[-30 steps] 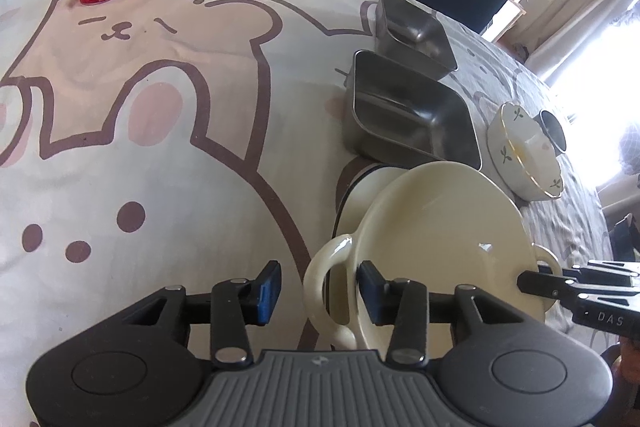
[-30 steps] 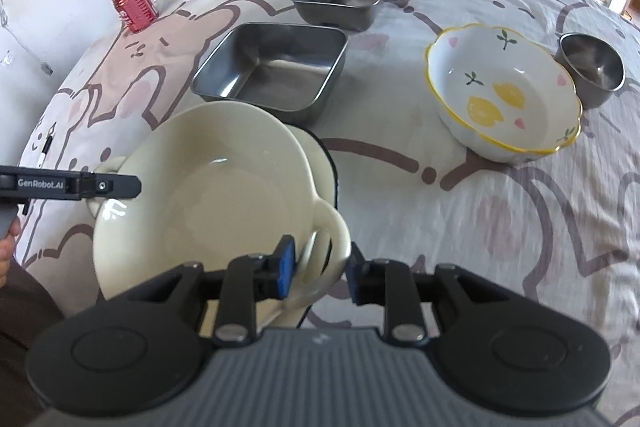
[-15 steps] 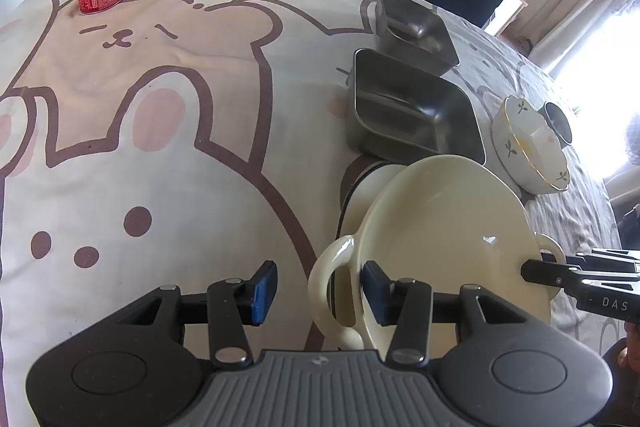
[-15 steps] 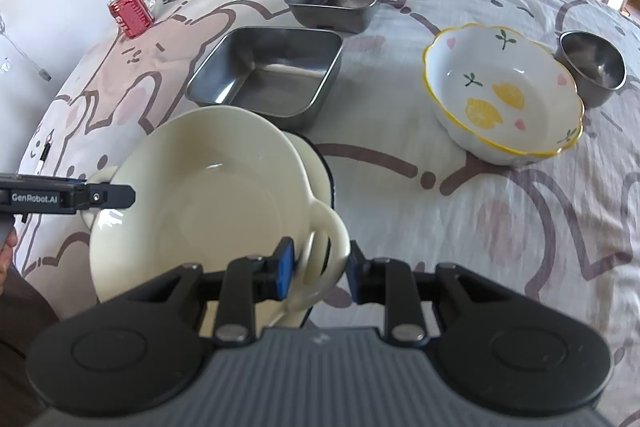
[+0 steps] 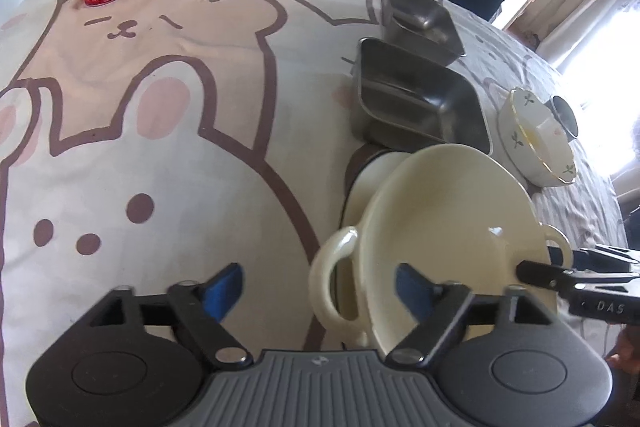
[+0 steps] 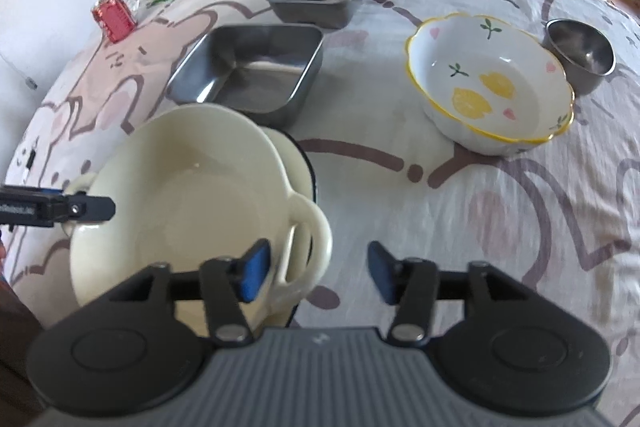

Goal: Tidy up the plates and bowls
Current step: 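Open both grippers to release the cream bowl rim, then move both grippers to the yellow-rimmed lemon-print bowl, then close both grippers on the rim of the lemon-print bowl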

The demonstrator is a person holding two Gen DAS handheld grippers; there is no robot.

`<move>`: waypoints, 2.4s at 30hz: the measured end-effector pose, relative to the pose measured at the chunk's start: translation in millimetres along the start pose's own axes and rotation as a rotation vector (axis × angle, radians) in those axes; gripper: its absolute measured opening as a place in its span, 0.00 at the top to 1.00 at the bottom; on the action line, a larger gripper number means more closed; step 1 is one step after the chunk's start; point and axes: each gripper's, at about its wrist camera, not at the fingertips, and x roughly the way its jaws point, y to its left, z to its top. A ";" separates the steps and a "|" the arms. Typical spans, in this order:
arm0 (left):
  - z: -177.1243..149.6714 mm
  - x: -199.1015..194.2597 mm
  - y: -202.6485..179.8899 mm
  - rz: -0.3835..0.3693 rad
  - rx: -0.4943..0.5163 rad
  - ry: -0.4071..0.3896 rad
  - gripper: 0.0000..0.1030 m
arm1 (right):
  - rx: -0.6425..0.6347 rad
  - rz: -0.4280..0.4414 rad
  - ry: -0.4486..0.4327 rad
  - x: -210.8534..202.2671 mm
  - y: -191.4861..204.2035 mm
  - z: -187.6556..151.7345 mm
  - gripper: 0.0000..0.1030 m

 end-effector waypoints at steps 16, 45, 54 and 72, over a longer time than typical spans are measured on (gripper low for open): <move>10.1 -34.9 -46.4 -0.032 0.105 -0.159 0.00 | -0.002 0.081 -0.149 -37.0 -7.7 -0.8 0.00; 96.5 33.0 -232.5 -0.097 0.436 -0.246 0.00 | 0.400 -0.109 -0.388 -78.7 -187.4 40.1 0.00; 130.7 97.4 -237.4 -0.116 0.434 -0.114 0.01 | 0.365 -0.210 -0.319 -38.5 -200.6 63.3 0.00; 145.0 139.4 -230.9 -0.116 0.405 -0.008 0.82 | 0.366 -0.021 -0.156 10.4 -223.7 83.9 0.68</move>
